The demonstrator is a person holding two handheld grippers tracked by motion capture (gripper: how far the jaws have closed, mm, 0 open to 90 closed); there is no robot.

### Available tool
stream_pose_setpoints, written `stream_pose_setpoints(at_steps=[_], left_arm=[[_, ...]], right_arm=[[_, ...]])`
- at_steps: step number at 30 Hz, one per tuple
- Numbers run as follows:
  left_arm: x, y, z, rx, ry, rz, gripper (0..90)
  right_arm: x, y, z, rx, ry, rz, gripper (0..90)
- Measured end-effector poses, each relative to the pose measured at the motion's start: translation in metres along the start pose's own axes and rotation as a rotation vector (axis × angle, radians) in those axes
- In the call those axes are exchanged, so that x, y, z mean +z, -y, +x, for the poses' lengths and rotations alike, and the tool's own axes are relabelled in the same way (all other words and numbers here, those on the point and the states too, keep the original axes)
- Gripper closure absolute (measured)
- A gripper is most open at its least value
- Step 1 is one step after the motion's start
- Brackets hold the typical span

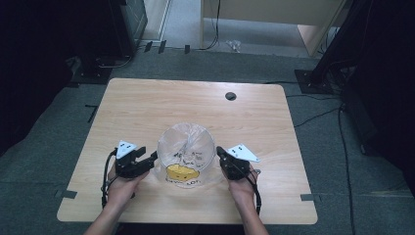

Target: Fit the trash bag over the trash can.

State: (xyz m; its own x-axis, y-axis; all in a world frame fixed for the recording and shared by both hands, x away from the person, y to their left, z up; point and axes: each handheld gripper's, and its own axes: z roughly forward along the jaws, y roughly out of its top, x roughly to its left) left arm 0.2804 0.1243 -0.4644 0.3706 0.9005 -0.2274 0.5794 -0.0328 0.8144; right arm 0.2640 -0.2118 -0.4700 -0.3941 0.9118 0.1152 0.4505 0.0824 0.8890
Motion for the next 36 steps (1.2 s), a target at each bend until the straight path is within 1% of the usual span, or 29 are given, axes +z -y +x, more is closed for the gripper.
stream_pose_setpoints(at_steps=[2, 3, 4, 5, 7, 9, 10, 11, 13, 15, 16, 18, 20, 21, 24, 27, 29, 31, 32, 33, 34, 36], left_arm=[[-0.004, 0.001, 0.01, -0.008, -0.004, 0.009, 34.0], [-0.006, 0.002, 0.017, -0.01, -0.014, 0.019, 31.8], [-0.008, 0.004, 0.022, -0.019, -0.02, 0.024, 29.1], [-0.009, 0.005, 0.026, -0.024, -0.033, 0.026, 27.3], [-0.012, 0.009, 0.036, -0.033, -0.06, 0.034, 23.3], [-0.014, 0.013, 0.045, -0.026, -0.093, 0.065, 17.7], [-0.014, 0.014, 0.049, -0.029, -0.106, 0.08, 17.7], [-0.016, 0.016, 0.054, -0.024, -0.113, 0.093, 17.4], [-0.019, 0.02, 0.06, -0.001, -0.128, 0.101, 12.6], [-0.023, 0.024, 0.066, 0.015, -0.137, 0.117, 10.0], [-0.025, 0.026, 0.069, 0.024, -0.153, 0.123, 9.9], [-0.028, 0.032, 0.076, 0.044, -0.176, 0.153, 7.4], [-0.028, 0.036, 0.084, 0.05, -0.183, 0.189, 0.0], [-0.029, 0.039, 0.087, 0.048, -0.189, 0.199, 0.0], [-0.03, 0.046, 0.095, 0.062, -0.233, 0.218, 0.0], [-0.033, 0.051, 0.103, 0.052, -0.235, 0.226, 0.0], [-0.035, 0.053, 0.106, 0.063, -0.247, 0.221, 0.0], [-0.035, 0.054, 0.107, 0.068, -0.25, 0.213, 0.0], [-0.035, 0.055, 0.107, 0.078, -0.255, 0.211, 0.0], [-0.034, 0.056, 0.106, 0.09, -0.262, 0.213, 0.0], [-0.033, 0.057, 0.105, 0.091, -0.259, 0.199, 0.0], [-0.033, 0.058, 0.106, 0.096, -0.253, 0.187, 0.0]], right_arm=[[-0.003, -0.002, -0.005, 0.0, -0.02, -0.004, 90.0], [-0.004, -0.002, -0.007, 0.001, -0.022, -0.002, 90.0], [-0.006, -0.004, -0.011, 0.012, -0.039, -0.004, 90.0], [-0.008, -0.005, -0.014, 0.024, -0.051, -0.006, 90.0], [-0.01, -0.007, -0.019, 0.032, -0.057, 0.005, 90.0], [-0.012, -0.01, -0.022, 0.026, -0.059, 0.005, 90.0], [-0.013, -0.011, -0.022, 0.022, -0.057, 0.003, 90.0], [-0.015, -0.012, -0.023, 0.013, -0.056, 0.001, 90.0], [-0.018, -0.014, -0.022, 0.0, -0.058, -0.001, 90.0], [-0.02, -0.015, -0.022, -0.013, -0.063, 0.0, 90.0], [-0.021, -0.016, -0.022, -0.018, -0.067, -0.002, 90.0], [-0.024, -0.018, -0.022, -0.019, -0.08, -0.004, 90.0], [-0.025, -0.021, -0.023, -0.024, -0.091, -0.003, 90.0], [-0.026, -0.022, -0.023, -0.029, -0.097, -0.006, 90.0], [-0.028, -0.027, -0.022, -0.039, -0.109, -0.004, 90.0], [-0.03, -0.032, -0.022, -0.051, -0.114, -0.012, 90.0], [-0.031, -0.036, -0.022, -0.061, -0.111, -0.014, 90.0], [-0.033, -0.041, -0.022, -0.071, -0.11, -0.02, 90.0], [-0.034, -0.044, -0.022, -0.077, -0.111, -0.023, 90.0], [-0.034, -0.047, -0.022, -0.085, -0.115, -0.03, 90.0], [-0.035, -0.05, -0.021, -0.09, -0.123, -0.033, 90.0], [-0.036, -0.057, -0.019, -0.112, -0.139, -0.042, 90.0]])
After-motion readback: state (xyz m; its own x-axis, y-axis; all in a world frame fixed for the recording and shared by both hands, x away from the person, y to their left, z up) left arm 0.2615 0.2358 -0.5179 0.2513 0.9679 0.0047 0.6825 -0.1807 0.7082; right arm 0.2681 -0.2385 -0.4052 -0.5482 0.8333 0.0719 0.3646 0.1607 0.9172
